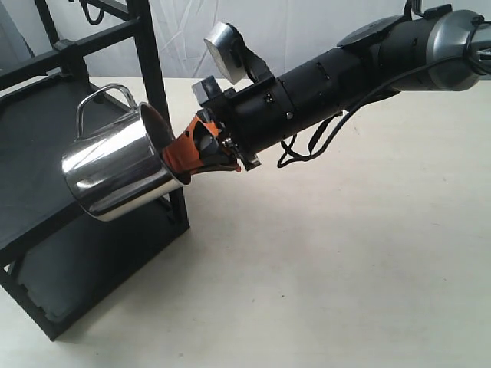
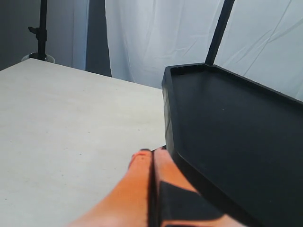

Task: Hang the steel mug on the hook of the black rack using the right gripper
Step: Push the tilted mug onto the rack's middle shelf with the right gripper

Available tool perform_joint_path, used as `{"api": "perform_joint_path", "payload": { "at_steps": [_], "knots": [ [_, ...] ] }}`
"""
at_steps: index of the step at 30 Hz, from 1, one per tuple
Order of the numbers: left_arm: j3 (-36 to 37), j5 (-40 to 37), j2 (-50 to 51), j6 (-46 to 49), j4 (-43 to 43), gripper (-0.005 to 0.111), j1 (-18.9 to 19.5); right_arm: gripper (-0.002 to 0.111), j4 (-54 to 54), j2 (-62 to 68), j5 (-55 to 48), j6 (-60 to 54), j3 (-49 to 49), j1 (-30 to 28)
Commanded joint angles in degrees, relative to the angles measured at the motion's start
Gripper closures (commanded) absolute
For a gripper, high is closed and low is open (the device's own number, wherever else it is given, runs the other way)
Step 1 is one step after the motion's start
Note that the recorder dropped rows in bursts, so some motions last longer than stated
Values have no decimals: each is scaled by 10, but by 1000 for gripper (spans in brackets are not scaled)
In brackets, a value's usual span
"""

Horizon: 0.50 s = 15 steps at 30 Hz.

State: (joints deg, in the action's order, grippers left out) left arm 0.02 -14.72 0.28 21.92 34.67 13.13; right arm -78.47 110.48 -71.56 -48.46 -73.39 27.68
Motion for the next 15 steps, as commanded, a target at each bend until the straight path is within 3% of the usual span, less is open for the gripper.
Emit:
{"api": "perform_joint_path", "payload": {
  "at_steps": [1,4,10,15],
  "knots": [
    [0,5,-3,-1,2,105,-1,81,24,3,16,0,0,-3],
    [0,5,-3,-1,2,105,-1,71,34,3,16,0,0,-3],
    [0,5,-3,-1,0,105,-1,71,36,1,16,4,0,-11],
    [0,5,-3,-1,-4,105,-1,71,37,-21,16,6,0,-60]
  ]
}}
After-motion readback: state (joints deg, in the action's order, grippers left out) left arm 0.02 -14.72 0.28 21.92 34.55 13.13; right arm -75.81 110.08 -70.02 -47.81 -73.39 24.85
